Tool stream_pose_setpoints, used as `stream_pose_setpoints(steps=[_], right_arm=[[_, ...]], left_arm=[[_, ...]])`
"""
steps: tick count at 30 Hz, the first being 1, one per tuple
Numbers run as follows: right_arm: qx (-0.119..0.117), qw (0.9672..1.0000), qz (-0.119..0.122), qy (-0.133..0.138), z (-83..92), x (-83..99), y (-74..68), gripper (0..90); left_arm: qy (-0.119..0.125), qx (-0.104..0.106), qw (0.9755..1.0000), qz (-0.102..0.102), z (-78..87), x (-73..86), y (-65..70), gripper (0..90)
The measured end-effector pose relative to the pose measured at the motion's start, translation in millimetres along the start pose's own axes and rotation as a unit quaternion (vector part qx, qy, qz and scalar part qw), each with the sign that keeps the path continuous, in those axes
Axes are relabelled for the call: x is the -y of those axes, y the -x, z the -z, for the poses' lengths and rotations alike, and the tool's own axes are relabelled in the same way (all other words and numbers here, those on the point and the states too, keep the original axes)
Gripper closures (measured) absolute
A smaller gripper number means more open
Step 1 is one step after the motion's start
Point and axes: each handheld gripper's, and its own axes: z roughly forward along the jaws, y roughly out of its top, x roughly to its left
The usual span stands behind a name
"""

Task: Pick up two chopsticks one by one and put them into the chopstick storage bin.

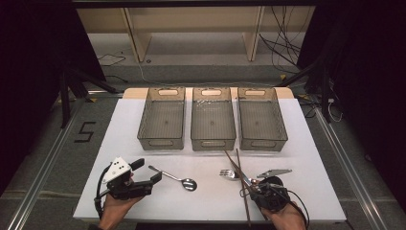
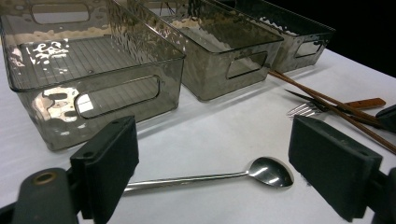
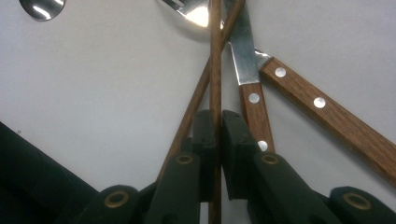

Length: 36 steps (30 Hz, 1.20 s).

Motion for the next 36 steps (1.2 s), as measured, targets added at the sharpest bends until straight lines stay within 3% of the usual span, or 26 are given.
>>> stream_pose_setpoints(steps=[9,14,20,28,36], right_arm=[[-0.010,0.9998,0.011,0.015,7.6,-1.4,-1.5,85.4],[-0.026,0.9989,0.020,0.034,13.8,-6.8,-6.9,85.4],[-0.044,0.9968,0.040,0.053,13.9,-24.3,-17.3,85.4],[-0.059,0.9940,0.049,0.078,12.1,-42.1,-22.1,85.4],[-0.065,0.9926,0.053,0.087,7.4,-56.0,-29.1,85.4]], left_arm=[[-0.002,-0.003,1.0000,0.000,-0.1,0.1,-0.6,15.8],[-0.001,-0.005,1.0000,0.002,0.2,0.1,-1.6,15.8],[-0.001,-0.006,1.0000,0.003,0.3,0.0,-2.0,15.8],[-0.006,-0.001,0.9998,0.018,-1.4,-0.8,-2.4,15.7],[-0.009,-0.002,0.9998,0.017,-3.3,-1.5,-0.9,15.7]])
